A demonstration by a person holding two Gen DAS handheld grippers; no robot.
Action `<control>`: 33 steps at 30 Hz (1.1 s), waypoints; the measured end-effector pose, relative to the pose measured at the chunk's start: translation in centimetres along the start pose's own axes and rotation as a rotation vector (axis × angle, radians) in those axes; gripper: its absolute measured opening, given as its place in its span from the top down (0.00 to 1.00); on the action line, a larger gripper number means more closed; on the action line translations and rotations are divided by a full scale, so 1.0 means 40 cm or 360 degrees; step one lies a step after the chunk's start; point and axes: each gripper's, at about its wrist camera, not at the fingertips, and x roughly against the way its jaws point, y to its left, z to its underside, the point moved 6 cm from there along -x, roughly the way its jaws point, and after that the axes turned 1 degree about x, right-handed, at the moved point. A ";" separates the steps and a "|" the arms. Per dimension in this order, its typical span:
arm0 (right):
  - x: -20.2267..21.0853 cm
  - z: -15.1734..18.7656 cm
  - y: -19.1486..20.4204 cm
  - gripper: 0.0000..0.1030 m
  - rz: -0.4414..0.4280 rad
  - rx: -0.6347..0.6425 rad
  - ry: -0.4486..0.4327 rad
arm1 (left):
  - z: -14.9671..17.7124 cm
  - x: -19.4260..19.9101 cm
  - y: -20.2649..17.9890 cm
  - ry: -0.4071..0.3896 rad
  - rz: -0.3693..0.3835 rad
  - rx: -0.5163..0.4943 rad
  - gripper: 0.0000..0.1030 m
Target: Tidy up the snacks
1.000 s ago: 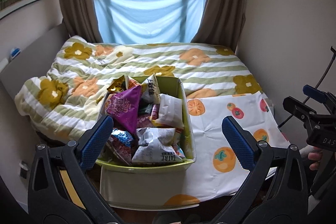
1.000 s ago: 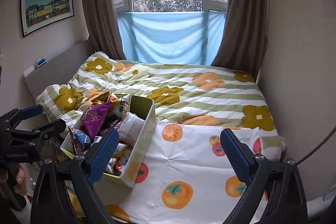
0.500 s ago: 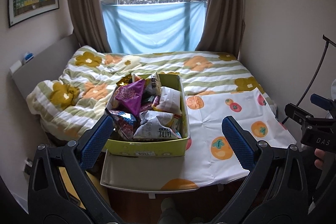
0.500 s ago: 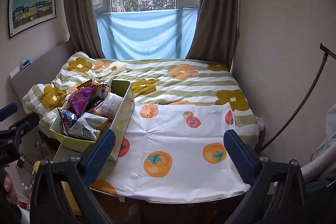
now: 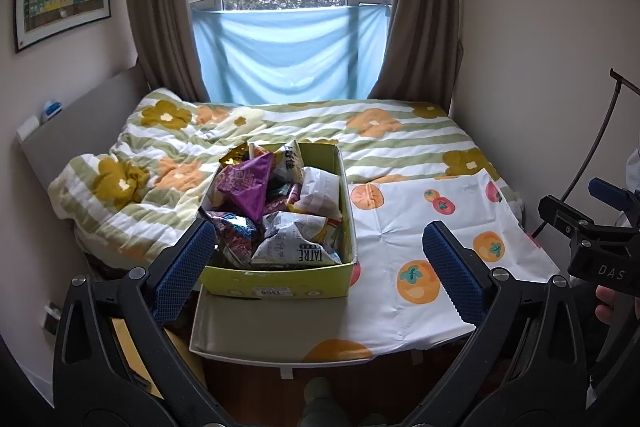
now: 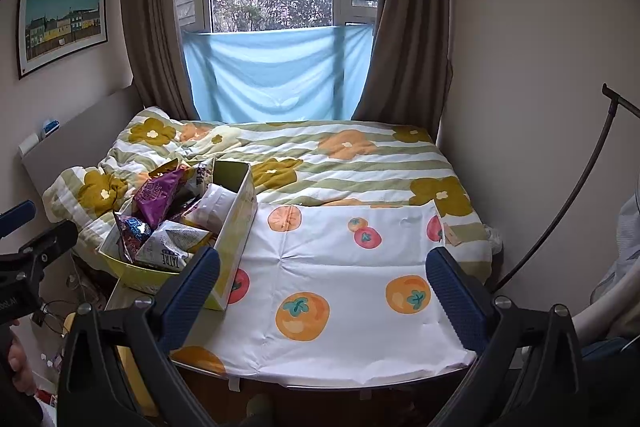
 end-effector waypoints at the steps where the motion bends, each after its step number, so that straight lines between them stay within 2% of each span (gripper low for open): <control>1: 0.000 -0.001 0.000 0.01 0.0001 -0.0002 -0.0002 | 0.000 0.000 0.000 -0.0002 -0.0001 0.0001 0.00; 33: -0.012 -0.008 0.000 0.01 0.0022 -0.0021 -0.0005 | 0.000 -0.010 0.002 0.0002 -0.0022 0.0020 0.00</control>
